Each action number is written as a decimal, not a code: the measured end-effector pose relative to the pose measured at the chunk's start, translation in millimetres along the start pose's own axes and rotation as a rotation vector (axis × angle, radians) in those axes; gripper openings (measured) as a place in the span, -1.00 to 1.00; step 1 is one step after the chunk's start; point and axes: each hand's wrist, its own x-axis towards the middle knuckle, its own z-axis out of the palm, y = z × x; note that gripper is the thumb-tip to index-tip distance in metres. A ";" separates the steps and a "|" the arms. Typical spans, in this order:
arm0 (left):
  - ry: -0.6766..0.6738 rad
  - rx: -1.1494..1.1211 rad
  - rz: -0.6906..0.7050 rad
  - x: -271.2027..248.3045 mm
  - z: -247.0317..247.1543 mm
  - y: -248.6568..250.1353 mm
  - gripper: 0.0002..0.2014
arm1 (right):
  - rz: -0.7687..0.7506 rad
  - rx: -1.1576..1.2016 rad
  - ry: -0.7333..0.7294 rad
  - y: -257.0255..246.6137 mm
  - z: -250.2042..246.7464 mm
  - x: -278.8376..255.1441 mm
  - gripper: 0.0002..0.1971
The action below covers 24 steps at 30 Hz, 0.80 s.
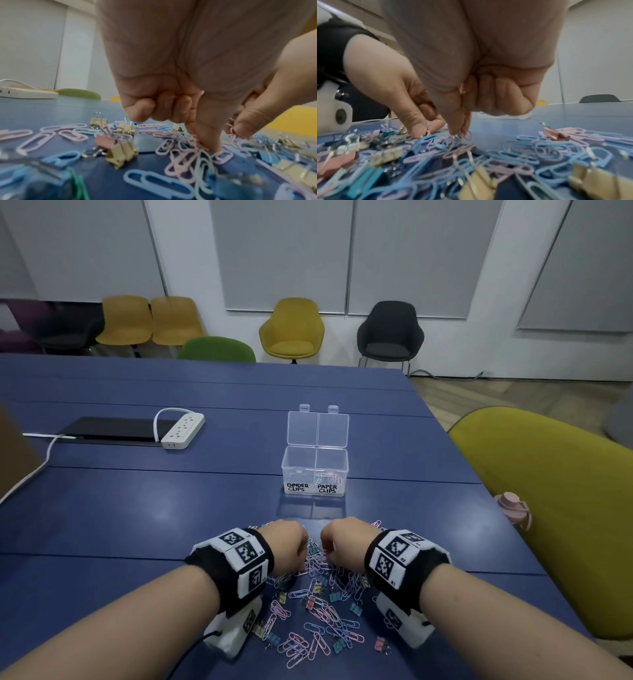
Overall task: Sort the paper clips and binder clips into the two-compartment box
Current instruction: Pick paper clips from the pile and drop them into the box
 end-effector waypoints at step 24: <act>-0.108 -1.997 -0.154 -6.7 -9.4 -5.2 -0.88 | 0.302 1.683 0.085 67.7 -3.6 -32.7 -0.77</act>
